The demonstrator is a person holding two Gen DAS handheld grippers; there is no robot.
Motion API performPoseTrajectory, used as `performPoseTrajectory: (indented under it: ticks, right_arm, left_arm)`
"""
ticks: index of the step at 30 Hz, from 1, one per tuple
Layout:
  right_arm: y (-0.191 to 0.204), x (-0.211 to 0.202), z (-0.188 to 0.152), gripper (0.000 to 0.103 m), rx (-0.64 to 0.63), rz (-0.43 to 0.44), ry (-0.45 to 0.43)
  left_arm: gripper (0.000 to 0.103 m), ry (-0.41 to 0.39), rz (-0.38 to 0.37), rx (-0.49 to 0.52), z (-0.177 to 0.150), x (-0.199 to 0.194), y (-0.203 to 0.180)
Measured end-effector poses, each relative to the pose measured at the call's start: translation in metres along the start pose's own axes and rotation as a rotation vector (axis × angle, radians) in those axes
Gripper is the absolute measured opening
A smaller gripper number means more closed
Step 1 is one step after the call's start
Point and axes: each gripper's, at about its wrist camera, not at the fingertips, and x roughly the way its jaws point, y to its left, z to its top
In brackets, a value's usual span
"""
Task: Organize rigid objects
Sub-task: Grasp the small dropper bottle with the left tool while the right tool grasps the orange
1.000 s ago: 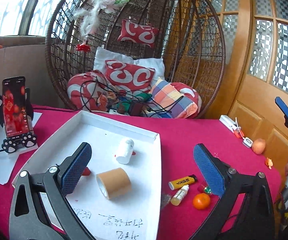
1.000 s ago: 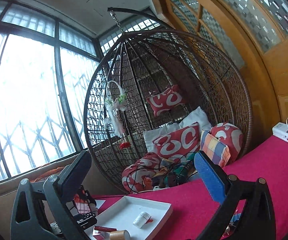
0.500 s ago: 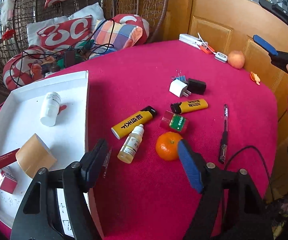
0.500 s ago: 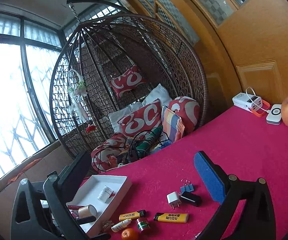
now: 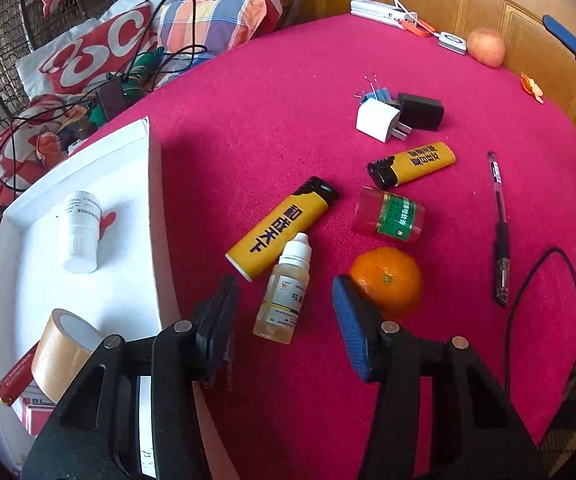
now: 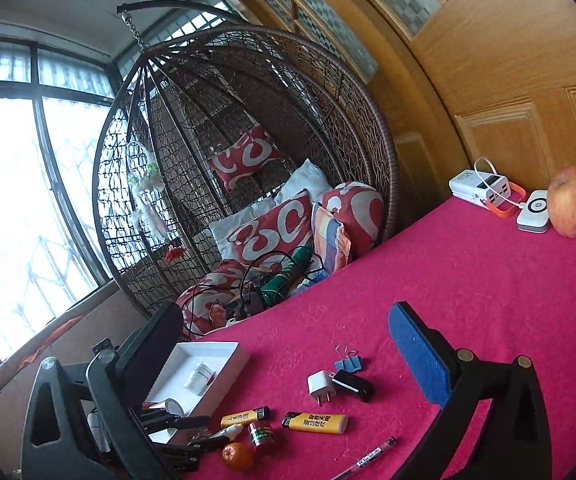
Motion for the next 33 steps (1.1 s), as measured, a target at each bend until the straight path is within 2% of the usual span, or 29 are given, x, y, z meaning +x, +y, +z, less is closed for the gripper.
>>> performPoseTrajectory:
  ticks: [5,6,7,8,10,13,15,17,18,21,23,27,28,29,30,33]
  right_arm:
    - [0.009,0.011,-0.006,0.103,-0.036,0.055,0.066]
    - [0.013,0.016,-0.009,0.103,-0.054,0.073,0.097]
    - [0.018,0.022,-0.013,0.103,-0.078,0.089,0.135]
    - [0.023,0.029,-0.019,0.103,-0.104,0.101,0.181]
    - [0.03,0.045,-0.034,0.103,-0.16,0.113,0.292]
    - [0.037,0.071,-0.069,0.102,-0.256,0.068,0.484]
    - [0.042,0.086,-0.096,0.086,-0.308,0.084,0.62]
    - [0.047,0.095,-0.119,0.074,-0.358,0.084,0.714]
    - [0.049,0.097,-0.127,0.07,-0.37,0.083,0.733]
    - [0.053,0.106,-0.139,0.069,-0.376,0.085,0.761]
    - [0.057,0.112,-0.143,0.069,-0.393,0.088,0.769]
    - [0.065,0.122,-0.148,0.06,-0.438,0.095,0.767]
    - [0.065,0.123,-0.148,0.057,-0.441,0.093,0.763]
    - [0.064,0.123,-0.147,0.044,-0.444,0.091,0.759]
    - [0.063,0.122,-0.145,0.041,-0.436,0.093,0.76]
    - [0.06,0.116,-0.14,0.04,-0.417,0.087,0.739]
  left_arm:
    - [0.047,0.017,-0.06,-0.007,-0.002,0.006,-0.007]
    - [0.041,0.014,-0.068,-0.006,-0.002,0.006,-0.008]
    - [0.032,0.005,-0.073,-0.007,-0.003,0.005,-0.009]
    - [0.028,-0.001,-0.077,-0.012,-0.004,0.004,-0.01]
    - [0.025,-0.016,-0.072,-0.022,-0.005,0.003,-0.013]
    - [0.02,-0.032,-0.079,-0.044,-0.009,0.001,-0.014]
    - [0.02,-0.038,-0.087,-0.06,-0.011,0.0,-0.013]
    - [0.02,-0.041,-0.097,-0.084,-0.013,-0.001,-0.009]
    - [0.02,-0.043,-0.101,-0.092,-0.014,-0.001,-0.007]
    - [0.02,-0.048,-0.105,-0.11,-0.016,-0.002,-0.005]
    - [0.02,-0.052,-0.105,-0.115,-0.015,-0.001,-0.004]
    - [0.019,-0.059,-0.091,-0.145,-0.018,-0.001,0.002]
    - [0.02,-0.061,-0.109,-0.157,-0.019,-0.001,0.005]
    - [0.02,-0.061,-0.116,-0.16,-0.019,-0.002,0.005]
    - [0.02,-0.063,-0.11,-0.157,-0.02,-0.002,0.003]
    - [0.02,-0.082,-0.105,-0.163,-0.022,-0.006,0.0]
